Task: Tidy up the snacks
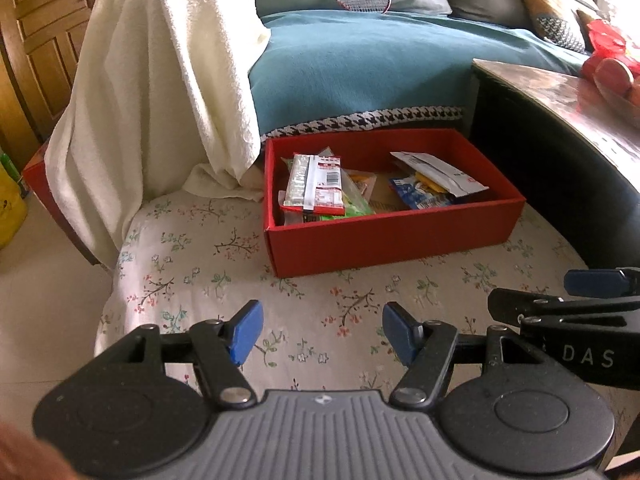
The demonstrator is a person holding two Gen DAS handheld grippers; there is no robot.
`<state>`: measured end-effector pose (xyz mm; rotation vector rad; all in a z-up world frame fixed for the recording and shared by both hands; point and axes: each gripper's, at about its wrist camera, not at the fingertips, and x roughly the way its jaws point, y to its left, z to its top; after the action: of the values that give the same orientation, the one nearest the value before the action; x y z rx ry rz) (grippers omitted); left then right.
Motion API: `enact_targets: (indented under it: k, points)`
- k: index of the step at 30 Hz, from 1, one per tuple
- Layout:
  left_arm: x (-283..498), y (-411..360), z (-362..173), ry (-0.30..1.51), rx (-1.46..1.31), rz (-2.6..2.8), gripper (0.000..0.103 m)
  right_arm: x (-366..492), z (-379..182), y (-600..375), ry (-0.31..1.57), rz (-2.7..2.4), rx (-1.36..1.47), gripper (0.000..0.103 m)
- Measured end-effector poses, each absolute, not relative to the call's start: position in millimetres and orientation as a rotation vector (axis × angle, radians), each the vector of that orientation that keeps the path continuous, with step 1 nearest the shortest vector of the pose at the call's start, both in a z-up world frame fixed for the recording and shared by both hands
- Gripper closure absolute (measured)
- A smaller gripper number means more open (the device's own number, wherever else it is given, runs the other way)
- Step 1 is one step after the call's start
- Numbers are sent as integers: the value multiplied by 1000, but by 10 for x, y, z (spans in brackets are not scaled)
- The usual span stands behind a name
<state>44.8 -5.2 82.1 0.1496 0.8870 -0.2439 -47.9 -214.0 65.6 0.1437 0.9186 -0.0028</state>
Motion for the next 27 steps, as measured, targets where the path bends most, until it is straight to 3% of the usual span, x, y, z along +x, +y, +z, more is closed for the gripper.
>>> enact_targets:
  k: [10,20,27]
  points:
    - [297,3,857,835,156,-246,35,-636,681,-2153,907,0,166,22]
    - [289,43,932,794,142,-192,18,-653,724,-2191,885,7,188,21]
    - [263,16,938,762,176,-181,18,-640,712,-2186,887,8,189,20]
